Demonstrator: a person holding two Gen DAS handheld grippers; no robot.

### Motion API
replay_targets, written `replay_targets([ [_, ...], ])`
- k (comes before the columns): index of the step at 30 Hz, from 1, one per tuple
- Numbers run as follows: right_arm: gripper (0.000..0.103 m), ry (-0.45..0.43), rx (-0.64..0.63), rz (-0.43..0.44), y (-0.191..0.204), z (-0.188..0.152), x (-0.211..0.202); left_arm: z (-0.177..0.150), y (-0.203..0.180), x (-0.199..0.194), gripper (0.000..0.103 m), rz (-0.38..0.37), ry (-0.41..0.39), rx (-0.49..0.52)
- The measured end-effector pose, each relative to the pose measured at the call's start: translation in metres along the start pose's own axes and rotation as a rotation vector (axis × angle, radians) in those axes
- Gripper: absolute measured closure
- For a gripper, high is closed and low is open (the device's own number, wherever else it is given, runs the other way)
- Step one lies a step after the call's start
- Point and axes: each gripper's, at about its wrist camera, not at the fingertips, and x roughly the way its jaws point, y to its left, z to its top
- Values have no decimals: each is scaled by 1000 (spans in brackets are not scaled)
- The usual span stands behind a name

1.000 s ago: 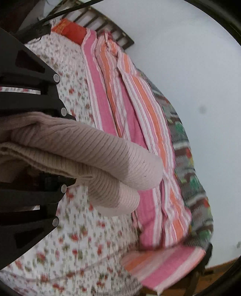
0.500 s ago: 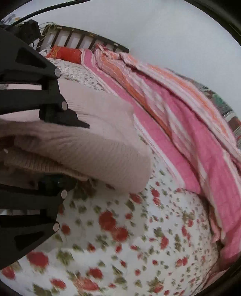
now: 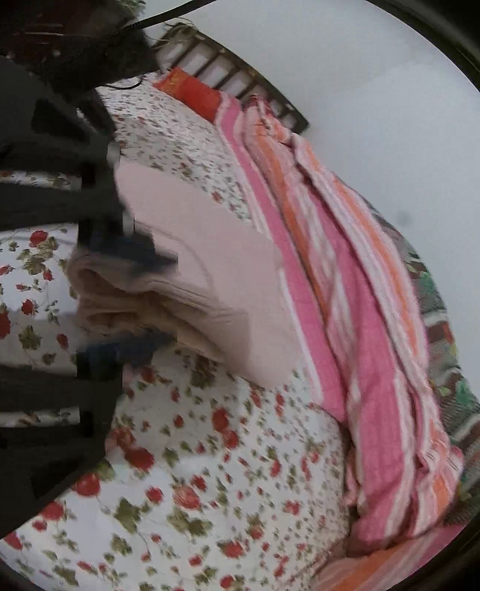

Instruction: Fold small clothes

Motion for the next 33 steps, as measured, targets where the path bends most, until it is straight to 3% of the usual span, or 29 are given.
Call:
replay_targets([
  [2,97,-3,-49,4,1,-4,4,1,-4,-7,36,9,-20,10],
  [4,98,-54,-67,2,-8,-7,-3,3,-2,-13,36,21,-34,9],
  [7,99,21,25,-34,-31,-9,13,9,5,-16,36,34,-55,-20],
  [9,99,47,-2,-60,-27,-12,18,17,11,-14,36,49,-62,-48],
  [13,90,-15,-106,-93,-1,1,-1,40,24,-3,36,83,-75,-91],
  [15,89,-100,-156,-123,12,11,-10,52,27,6,36,99,-76,-96],
  [17,88,-131,-199,-128,21,20,-8,66,30,23,36,115,-55,-109],
  [20,88,-102,-209,-68,20,30,13,76,36,48,36,118,-15,-136],
  [24,93,25,-216,-205,3,23,54,73,39,66,32,110,13,-119],
  [28,93,19,-249,-177,5,29,43,82,35,72,32,121,-10,-51],
  [33,89,-37,-245,-122,11,49,42,112,68,100,34,51,28,-187],
])
